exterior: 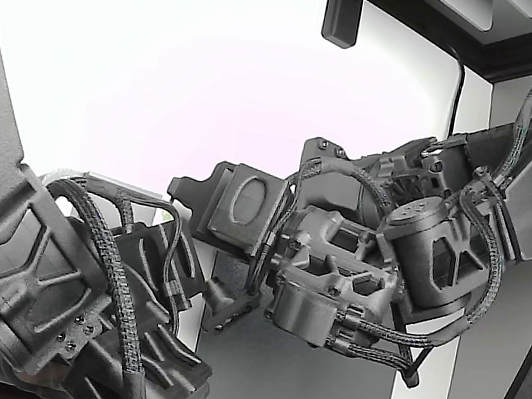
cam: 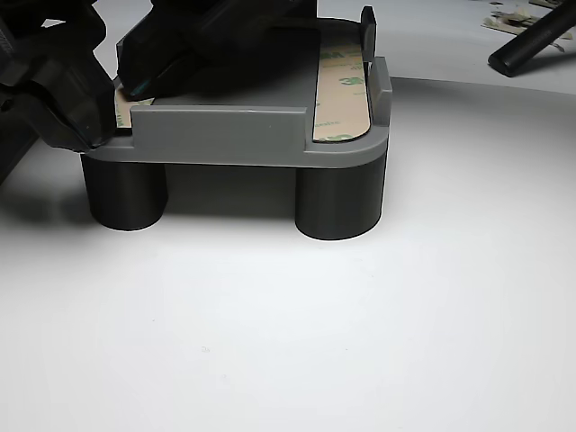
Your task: Peel off protective film from adhesive tape.
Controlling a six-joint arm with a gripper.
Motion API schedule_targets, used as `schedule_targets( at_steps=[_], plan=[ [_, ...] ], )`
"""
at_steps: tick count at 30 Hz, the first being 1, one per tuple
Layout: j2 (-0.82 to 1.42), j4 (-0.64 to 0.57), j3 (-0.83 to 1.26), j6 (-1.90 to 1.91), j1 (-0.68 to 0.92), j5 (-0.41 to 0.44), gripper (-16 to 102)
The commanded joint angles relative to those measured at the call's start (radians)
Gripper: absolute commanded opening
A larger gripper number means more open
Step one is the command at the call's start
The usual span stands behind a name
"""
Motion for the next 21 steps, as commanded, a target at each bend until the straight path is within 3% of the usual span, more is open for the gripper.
schedule_targets(
  at_steps=[1,21],
  plan=[
    [0.017,-0.006,-0.04,0.003,0.0,-0.002,-11],
    [0.017,-0.003,-0.048,0.002,0.006,0.002,-11]
  ],
)
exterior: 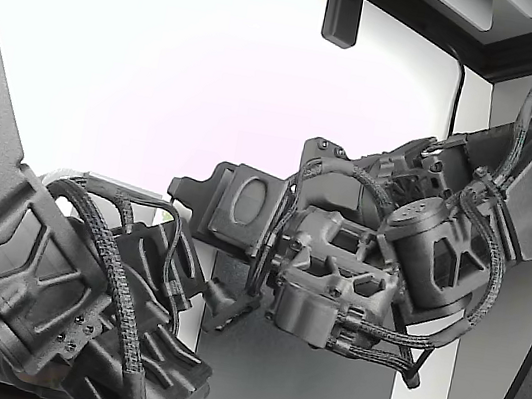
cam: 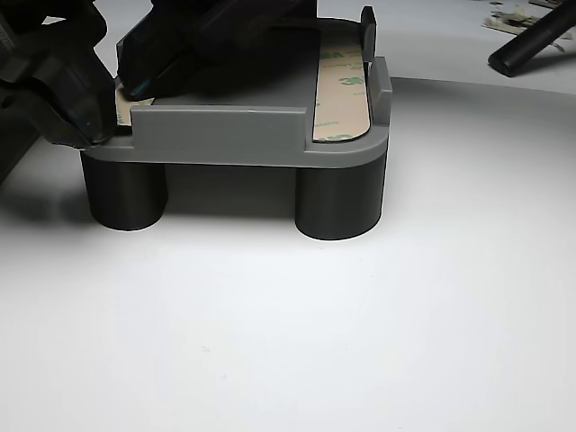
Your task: Peel off protective film from adhesive tape.
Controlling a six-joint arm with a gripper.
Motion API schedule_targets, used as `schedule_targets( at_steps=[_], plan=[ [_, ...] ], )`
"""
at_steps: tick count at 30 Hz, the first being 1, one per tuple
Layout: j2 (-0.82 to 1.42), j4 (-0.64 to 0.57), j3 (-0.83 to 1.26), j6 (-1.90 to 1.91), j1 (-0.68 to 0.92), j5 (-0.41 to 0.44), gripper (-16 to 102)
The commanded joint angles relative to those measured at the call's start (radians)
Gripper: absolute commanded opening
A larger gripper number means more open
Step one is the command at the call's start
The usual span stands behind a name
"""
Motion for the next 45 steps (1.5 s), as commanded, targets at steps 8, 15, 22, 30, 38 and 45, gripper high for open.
schedule_targets(
  at_steps=[8,15,22,30,38,45],
  plan=[
    [0.014,-0.003,-0.046,0.005,0.003,-0.002,-11],
    [0.011,-0.002,-0.046,0.008,0.003,-0.002,-11],
    [0.012,0.003,-0.035,0.014,0.003,0.0,-11],
    [-0.003,0.012,-0.041,0.021,0.005,0.002,-11],
    [-0.015,0.023,-0.055,0.028,0.014,0.008,-11],
    [-0.026,0.046,-0.071,0.038,0.02,0.008,-11]
  ],
)
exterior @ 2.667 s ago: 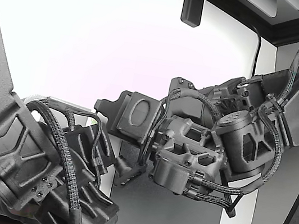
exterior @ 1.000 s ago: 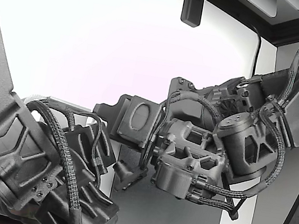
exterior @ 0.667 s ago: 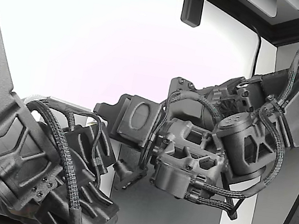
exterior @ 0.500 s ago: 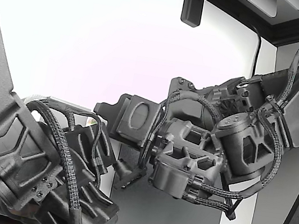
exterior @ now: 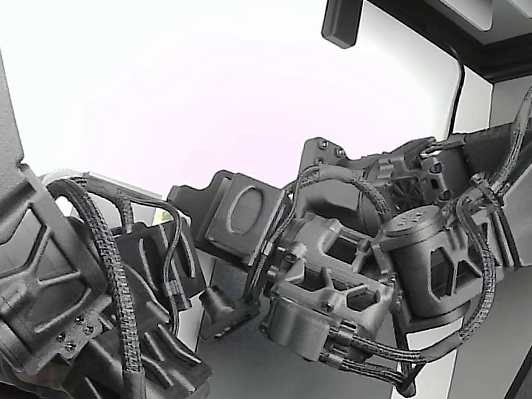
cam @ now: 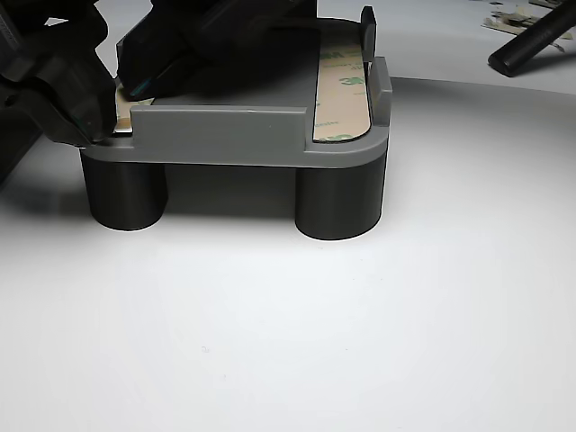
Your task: Peel off protective film from adhesive tape.
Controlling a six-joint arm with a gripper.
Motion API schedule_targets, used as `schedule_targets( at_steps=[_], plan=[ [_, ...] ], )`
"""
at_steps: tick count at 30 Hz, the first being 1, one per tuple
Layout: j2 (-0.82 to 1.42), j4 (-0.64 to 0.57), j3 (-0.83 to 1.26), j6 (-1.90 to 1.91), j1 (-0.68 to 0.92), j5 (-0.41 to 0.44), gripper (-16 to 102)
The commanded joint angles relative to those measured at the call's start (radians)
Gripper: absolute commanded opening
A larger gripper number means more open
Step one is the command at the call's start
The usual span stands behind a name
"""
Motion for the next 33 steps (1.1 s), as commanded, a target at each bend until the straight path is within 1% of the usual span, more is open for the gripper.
schedule_targets(
  at_steps=[1,33],
  plan=[
    [0.015,0.002,-0.032,0.003,-0.006,0.002,-11],
    [-0.012,0.063,-0.086,0.018,0.012,0.006,-11]
  ],
)
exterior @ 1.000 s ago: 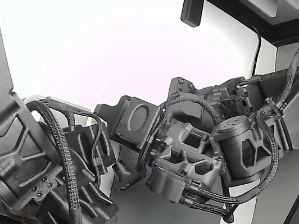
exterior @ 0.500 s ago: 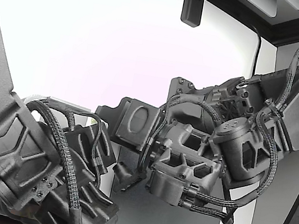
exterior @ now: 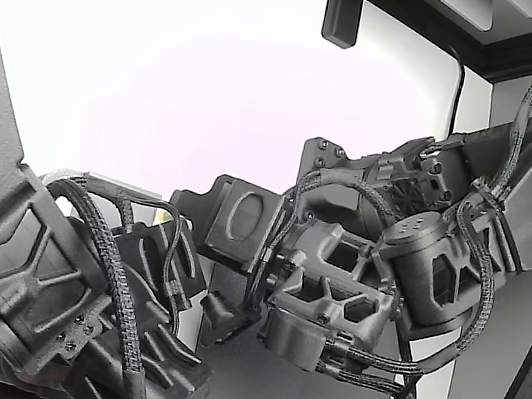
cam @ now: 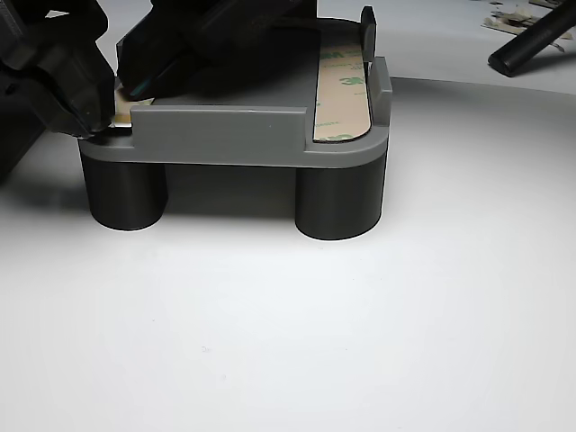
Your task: Peel off protective film from adhesive tape.
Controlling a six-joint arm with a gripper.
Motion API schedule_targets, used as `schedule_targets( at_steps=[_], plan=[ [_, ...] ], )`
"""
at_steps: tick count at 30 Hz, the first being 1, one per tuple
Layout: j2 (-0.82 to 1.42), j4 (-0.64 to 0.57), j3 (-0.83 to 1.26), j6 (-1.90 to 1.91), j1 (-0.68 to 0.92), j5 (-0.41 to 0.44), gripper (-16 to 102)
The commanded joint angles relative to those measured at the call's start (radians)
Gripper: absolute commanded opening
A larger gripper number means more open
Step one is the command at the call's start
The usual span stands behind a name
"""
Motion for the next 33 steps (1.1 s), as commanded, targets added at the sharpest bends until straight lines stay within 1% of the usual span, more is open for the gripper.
schedule_targets(
  at_steps=[1,33],
  plan=[
    [0.014,0.002,-0.034,0.003,-0.005,0.003,-11],
    [-0.009,0.021,-0.058,0.018,0.011,0.02,-11]
  ],
)
